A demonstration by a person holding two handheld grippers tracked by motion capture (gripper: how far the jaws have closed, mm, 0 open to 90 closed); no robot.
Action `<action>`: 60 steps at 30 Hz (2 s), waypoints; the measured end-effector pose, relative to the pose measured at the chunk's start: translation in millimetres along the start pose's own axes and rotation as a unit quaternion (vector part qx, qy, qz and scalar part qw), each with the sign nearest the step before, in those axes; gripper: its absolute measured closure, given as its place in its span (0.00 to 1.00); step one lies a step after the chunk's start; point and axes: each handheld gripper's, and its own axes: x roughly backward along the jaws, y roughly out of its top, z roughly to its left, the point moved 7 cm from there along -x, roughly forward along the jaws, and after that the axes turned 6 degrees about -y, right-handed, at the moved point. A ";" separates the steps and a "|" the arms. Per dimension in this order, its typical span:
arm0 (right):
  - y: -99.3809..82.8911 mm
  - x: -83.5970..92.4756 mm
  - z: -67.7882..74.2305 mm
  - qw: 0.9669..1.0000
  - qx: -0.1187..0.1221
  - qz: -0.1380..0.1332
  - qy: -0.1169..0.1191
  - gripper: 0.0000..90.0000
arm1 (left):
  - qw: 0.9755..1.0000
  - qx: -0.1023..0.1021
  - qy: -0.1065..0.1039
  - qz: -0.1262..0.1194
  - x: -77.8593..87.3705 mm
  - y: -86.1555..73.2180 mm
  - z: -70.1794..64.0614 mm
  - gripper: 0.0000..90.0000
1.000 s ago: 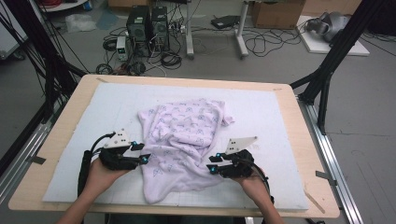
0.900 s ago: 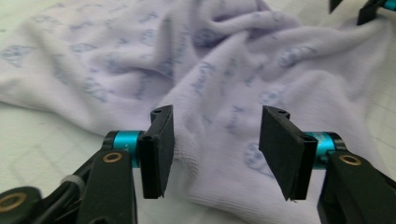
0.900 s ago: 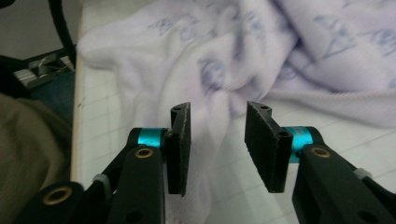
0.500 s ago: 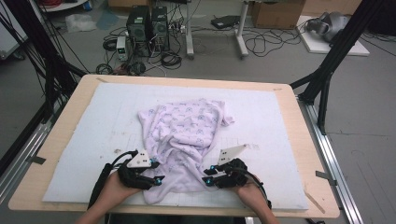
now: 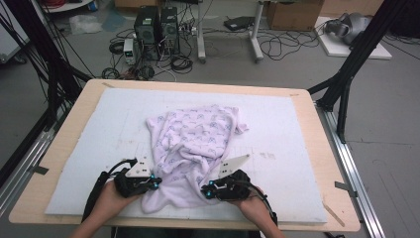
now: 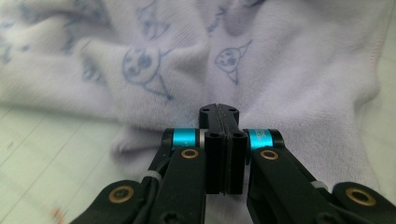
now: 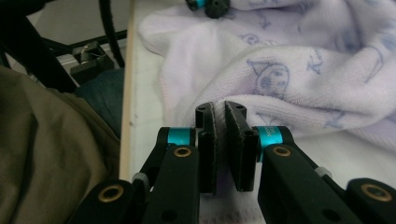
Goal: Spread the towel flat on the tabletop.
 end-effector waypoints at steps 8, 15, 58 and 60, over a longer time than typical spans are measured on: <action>11.9 13.9 -16.4 0.999 -0.001 -0.019 -0.041 0.74 | 0.999 0.023 -0.009 -0.037 13.5 3.2 4.4 0.89; 13.2 29.9 -55.7 0.992 -0.022 -0.017 -0.122 0.71 | 0.998 0.028 -0.030 -0.049 -0.2 16.3 -0.3 0.72; -24.9 79.0 -75.4 0.981 -0.031 -0.010 -0.191 0.78 | 0.995 0.053 -0.020 -0.077 9.2 7.6 6.8 0.67; -21.6 67.4 -62.7 0.985 -0.013 -0.008 -0.174 0.72 | 0.996 0.049 -0.019 -0.070 8.0 7.0 6.1 0.64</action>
